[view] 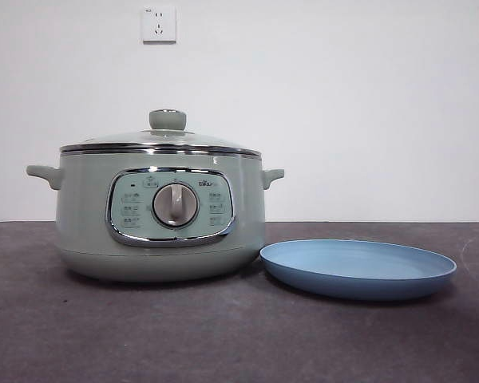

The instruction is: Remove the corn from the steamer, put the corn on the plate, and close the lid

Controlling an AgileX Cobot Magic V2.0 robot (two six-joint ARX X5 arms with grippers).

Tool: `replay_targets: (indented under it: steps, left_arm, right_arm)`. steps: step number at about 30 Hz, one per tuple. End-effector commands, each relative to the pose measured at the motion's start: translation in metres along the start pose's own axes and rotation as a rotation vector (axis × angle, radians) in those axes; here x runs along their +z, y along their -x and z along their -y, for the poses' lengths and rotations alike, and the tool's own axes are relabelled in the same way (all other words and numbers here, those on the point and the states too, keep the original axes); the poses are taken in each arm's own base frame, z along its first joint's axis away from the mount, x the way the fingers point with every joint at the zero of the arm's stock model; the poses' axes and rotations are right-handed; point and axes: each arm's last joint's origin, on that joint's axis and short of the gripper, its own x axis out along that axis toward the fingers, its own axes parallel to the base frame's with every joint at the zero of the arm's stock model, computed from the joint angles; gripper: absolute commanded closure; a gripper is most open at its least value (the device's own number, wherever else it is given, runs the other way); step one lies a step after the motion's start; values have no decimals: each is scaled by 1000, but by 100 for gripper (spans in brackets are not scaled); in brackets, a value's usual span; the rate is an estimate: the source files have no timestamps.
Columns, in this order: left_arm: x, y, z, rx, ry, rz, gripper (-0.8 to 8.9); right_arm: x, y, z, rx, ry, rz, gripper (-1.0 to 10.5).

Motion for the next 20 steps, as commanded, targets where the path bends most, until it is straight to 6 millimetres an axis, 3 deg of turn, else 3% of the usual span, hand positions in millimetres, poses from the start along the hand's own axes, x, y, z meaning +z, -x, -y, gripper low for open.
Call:
replay_targets:
  steps: [1, 10, 20]
  left_arm:
    - [-4, -1, 0, -2, 30, -9, 817]
    - [6, 2, 1, -37, 292, 13, 821]
    - [55, 25, 4, -136, 325, 102, 821]
  right_arm:
    - [-3, -1, 1, 1, -31, -4, 946]
    - [12, 1, -2, 32, -167, 118, 957]
    - [61, 13, -14, 153, -173, 160, 958]
